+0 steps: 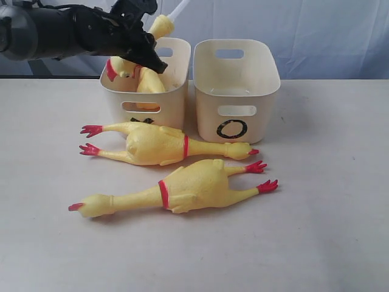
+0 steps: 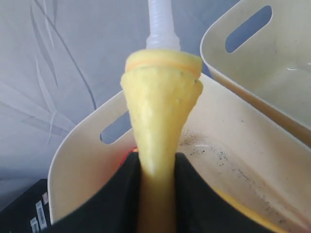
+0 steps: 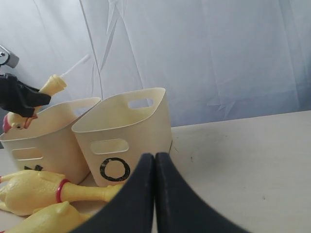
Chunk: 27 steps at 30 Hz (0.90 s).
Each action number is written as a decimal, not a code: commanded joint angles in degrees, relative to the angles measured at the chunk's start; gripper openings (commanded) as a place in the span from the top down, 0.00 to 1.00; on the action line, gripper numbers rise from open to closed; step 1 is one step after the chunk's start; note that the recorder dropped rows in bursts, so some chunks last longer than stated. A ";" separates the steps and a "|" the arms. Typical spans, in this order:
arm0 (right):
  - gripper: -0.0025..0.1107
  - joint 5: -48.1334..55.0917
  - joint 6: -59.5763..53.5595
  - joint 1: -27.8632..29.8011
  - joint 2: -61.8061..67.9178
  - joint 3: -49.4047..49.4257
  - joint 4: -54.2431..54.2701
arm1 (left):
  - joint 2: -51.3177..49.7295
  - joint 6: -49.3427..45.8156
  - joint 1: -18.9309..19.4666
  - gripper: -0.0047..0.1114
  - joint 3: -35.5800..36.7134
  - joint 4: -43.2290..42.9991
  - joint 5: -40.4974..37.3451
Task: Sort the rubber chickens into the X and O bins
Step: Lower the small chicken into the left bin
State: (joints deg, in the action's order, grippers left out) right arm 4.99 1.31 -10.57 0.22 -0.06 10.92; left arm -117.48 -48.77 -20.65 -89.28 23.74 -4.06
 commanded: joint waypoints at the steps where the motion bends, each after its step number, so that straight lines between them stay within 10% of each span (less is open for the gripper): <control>1: 0.99 -0.41 0.04 -0.22 -0.22 0.06 0.10 | -2.08 0.13 0.71 0.96 -0.86 -0.39 1.06; 8: 0.99 -0.41 0.04 -0.22 -0.22 0.06 0.10 | -3.44 0.13 1.05 0.87 -0.86 -0.68 -0.24; 17: 0.99 -0.41 0.17 -0.21 -0.22 0.06 0.10 | -3.54 0.13 1.05 0.44 -0.86 -0.83 1.93; 27: 0.99 -0.67 0.43 -0.21 -0.22 0.06 0.10 | -2.73 0.35 1.05 0.42 -0.86 -0.83 1.46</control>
State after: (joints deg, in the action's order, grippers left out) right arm 4.99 1.44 -10.57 0.22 -0.06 10.92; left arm -121.22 -48.87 -19.86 -90.01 22.64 -2.47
